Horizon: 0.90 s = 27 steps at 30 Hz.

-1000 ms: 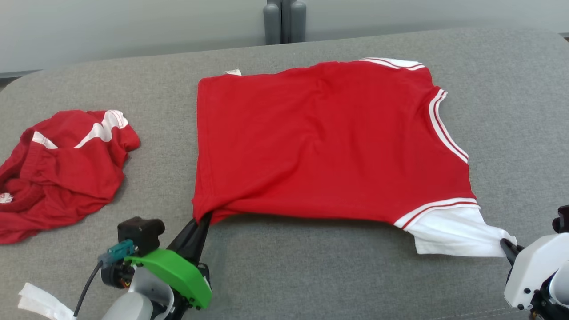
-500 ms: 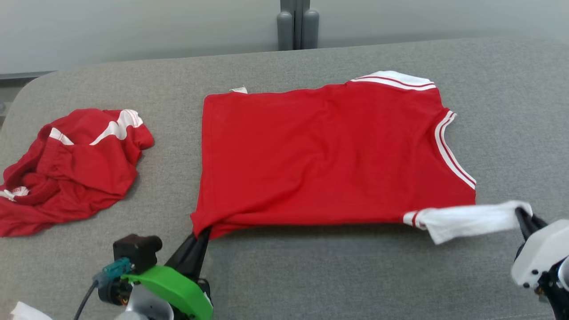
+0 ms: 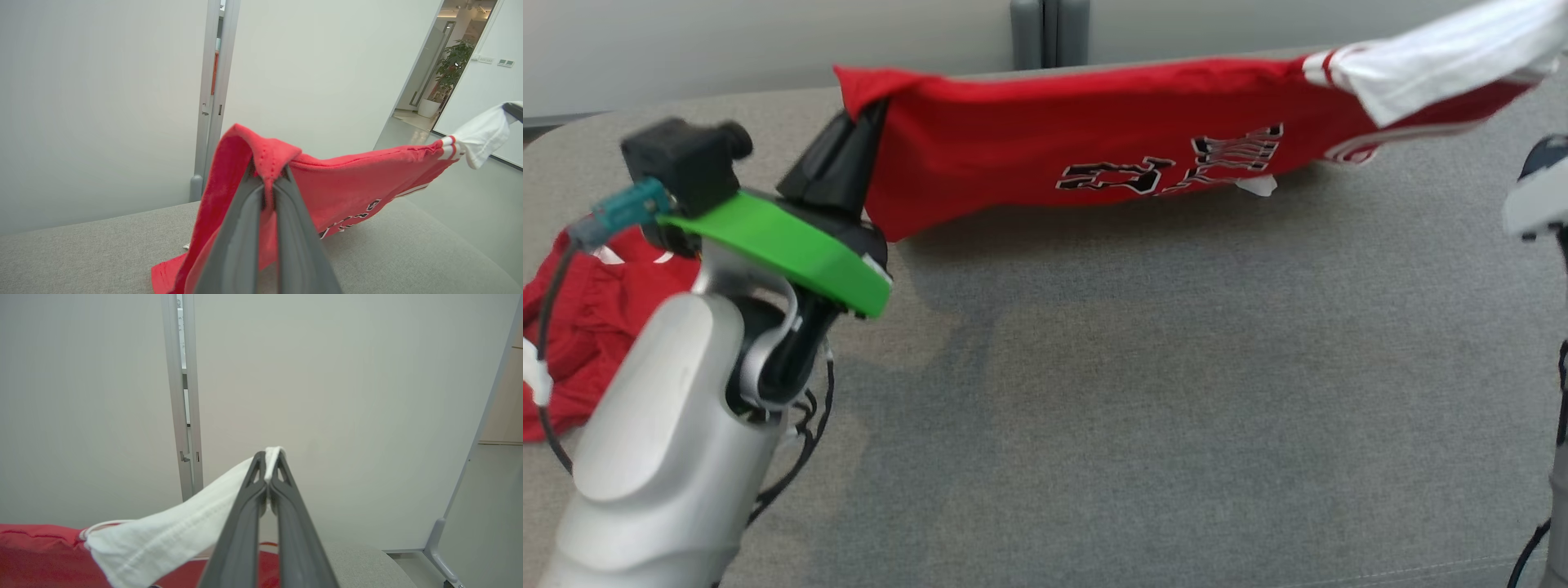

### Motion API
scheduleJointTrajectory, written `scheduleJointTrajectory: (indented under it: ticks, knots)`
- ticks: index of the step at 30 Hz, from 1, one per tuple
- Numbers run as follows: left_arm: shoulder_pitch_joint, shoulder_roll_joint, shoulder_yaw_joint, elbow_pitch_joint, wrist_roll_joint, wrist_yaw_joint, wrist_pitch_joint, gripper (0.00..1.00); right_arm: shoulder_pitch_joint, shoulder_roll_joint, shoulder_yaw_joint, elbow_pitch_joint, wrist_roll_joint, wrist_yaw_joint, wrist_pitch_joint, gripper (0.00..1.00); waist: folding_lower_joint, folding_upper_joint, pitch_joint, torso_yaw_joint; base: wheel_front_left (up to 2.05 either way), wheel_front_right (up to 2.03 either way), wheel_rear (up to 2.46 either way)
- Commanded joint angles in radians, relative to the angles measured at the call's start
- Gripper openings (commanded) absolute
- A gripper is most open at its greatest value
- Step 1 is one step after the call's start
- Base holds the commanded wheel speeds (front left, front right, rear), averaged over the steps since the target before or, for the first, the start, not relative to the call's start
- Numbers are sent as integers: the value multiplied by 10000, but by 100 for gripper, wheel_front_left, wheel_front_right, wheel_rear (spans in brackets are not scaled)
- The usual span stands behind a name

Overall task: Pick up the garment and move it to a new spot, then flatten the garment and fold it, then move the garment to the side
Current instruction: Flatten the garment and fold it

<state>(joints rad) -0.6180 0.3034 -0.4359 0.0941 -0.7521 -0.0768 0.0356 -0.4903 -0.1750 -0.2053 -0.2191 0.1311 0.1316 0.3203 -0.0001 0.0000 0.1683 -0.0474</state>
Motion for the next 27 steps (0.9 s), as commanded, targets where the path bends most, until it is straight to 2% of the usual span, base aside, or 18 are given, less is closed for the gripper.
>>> scheduleJointTrajectory:
  ticks: [1, 7, 10, 12, 13, 15, 17, 18, 19, 22, 25, 27]
  knots:
    - [-468, 33, 100, -43, -196, -89, 117, 0, -565, -167, 130, 77, 116, -18, -149, 0, 1, 0, 352, -257, 0, 0, 0]
    - [-1933, 197, 237, -319, -477, -269, 753, 0, -2547, -771, 686, 332, 432, -18, -425, 0, 1, 0, 1110, -518, 0, 0, 0]
    - [-2577, 260, 403, -383, -635, -178, 1065, 0, -3458, -913, 909, 741, 549, -18, -514, 0, 1, 0, 1756, -684, 0, 0, 0]
    - [-3014, 233, 497, -175, -587, -32, 1167, 0, -4135, -1048, 1248, 1316, 526, -15, -634, 0, 1, 0, 2373, -804, 0, 0, 0]
    - [-3463, 200, 508, 153, -468, 32, 1249, 0, -4746, -1161, 1673, 2145, 508, -17, -796, 0, 1, 0, 2988, -919, 0, 0, 0]
    - [-3986, 139, 499, 590, -335, -7, 1165, 0, -5454, -1199, 2083, 3192, 440, -20, -1205, 0, 1, 0, 3535, -1027, 0, 0, 0]
    - [-4525, 80, 628, 1062, -143, -29, 820, 0, -6179, -1239, 2332, 4156, 242, -18, -1828, 0, 1, 0, 3909, -1104, 0, 0, 0]
    - [-4943, 54, 731, 1468, 123, 5, 317, 0, -6747, -1099, 2294, 4894, 113, -18, -2490, 0, 1, 0, 4055, -1145, 0, 0, 0]
    - [-5285, 126, 712, 1720, 503, 15, -94, 0, -7205, -905, 2053, 5320, 174, -20, -3068, 0, 1, 0, 4130, -1172, 0, 0, 0]
    - [-6210, -142, 844, 2619, 1222, 181, -1560, 0, -8614, -187, 711, 6500, 348, -20, -5154, 0, 1, 0, 4250, -1194, 0, 0, 0]
    - [-7050, -500, 1204, 3130, 1323, 248, -2616, 0, -9876, 165, -25, 6769, 225, -18, -5814, 0, 1, 0, 4214, -1130, 0, 0, 0]
    - [-7606, -664, 1605, 3124, 1376, 173, -2912, 0, -10628, 210, -221, 5796, 154, -18, -5868, 0, 1, 0, 4304, -1077, 0, 0, 0]
